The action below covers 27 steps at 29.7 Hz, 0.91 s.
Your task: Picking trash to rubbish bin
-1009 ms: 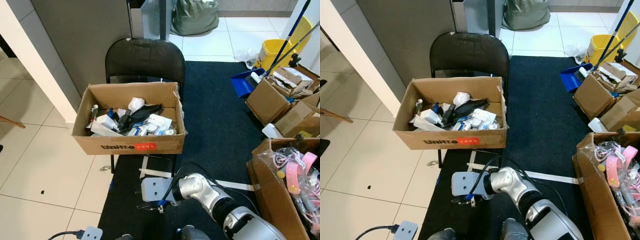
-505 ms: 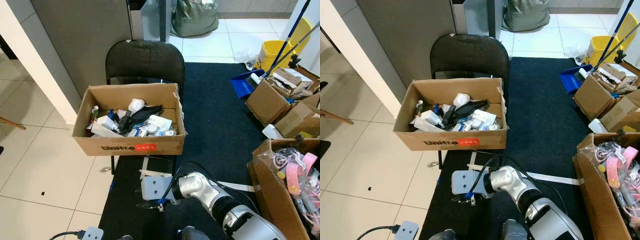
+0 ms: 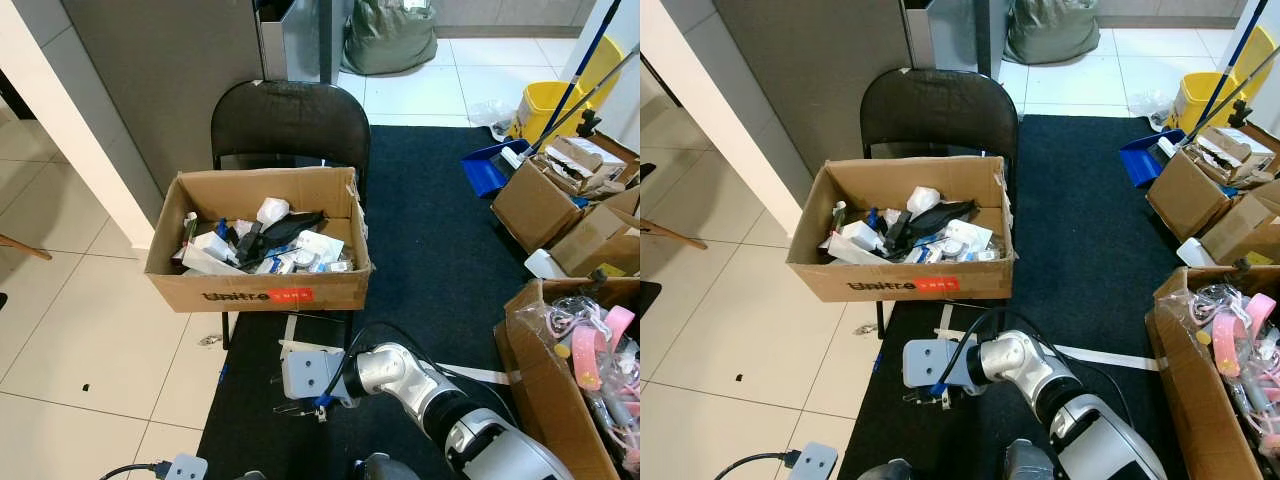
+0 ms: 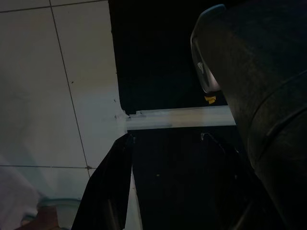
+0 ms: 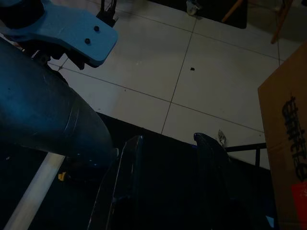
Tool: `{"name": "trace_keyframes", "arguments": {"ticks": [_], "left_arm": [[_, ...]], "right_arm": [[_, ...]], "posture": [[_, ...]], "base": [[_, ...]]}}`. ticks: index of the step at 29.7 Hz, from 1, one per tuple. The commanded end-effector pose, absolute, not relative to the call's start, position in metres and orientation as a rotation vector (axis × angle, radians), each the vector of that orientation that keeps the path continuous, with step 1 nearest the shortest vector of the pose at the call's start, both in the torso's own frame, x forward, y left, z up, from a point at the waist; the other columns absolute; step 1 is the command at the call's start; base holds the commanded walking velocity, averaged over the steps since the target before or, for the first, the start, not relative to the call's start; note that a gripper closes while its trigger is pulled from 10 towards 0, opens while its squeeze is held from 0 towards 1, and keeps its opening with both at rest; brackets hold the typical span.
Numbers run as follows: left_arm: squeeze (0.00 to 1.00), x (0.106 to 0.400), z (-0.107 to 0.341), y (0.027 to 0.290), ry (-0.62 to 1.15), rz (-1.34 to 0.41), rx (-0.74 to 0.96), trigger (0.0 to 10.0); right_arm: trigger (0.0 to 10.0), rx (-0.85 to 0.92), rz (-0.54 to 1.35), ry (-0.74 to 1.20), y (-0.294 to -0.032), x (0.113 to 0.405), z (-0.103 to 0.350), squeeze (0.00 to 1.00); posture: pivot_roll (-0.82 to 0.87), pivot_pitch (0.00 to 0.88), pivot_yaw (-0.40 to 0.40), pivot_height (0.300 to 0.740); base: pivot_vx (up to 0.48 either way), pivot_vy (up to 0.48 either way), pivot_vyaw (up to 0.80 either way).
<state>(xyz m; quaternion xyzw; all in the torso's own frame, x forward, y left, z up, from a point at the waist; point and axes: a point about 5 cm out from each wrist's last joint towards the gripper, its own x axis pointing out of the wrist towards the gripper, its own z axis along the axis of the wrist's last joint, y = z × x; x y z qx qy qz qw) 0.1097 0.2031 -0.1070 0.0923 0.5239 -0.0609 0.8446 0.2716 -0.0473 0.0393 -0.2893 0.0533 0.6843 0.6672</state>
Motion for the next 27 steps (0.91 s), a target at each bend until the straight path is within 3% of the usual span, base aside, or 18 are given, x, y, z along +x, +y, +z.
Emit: {"name": "trace_keyframes", "arguments": {"ticks": [1, 27], "left_arm": [[0.0, 0.0988, -0.1103, 0.2029, 1.149, -0.131, 0.187, 10.0], [0.0, 0.1006, -0.1095, 0.2051, 1.148, -0.141, 0.202, 10.0]], "right_arm": [[10.0, -0.658, 1.557, 0.116, -0.0442, 0.2705, 0.0389, 0.0], [10.0, -0.658, 1.556, 0.121, -0.0433, 0.269, 0.0369, 0.0]], "posture": [[-0.03, 0.109, 0.073, 0.74], [-0.04, 0.091, 0.076, 0.74]], "base": [[0.0, 0.0, 0.0], [0.0, 0.0, 0.0]]}}
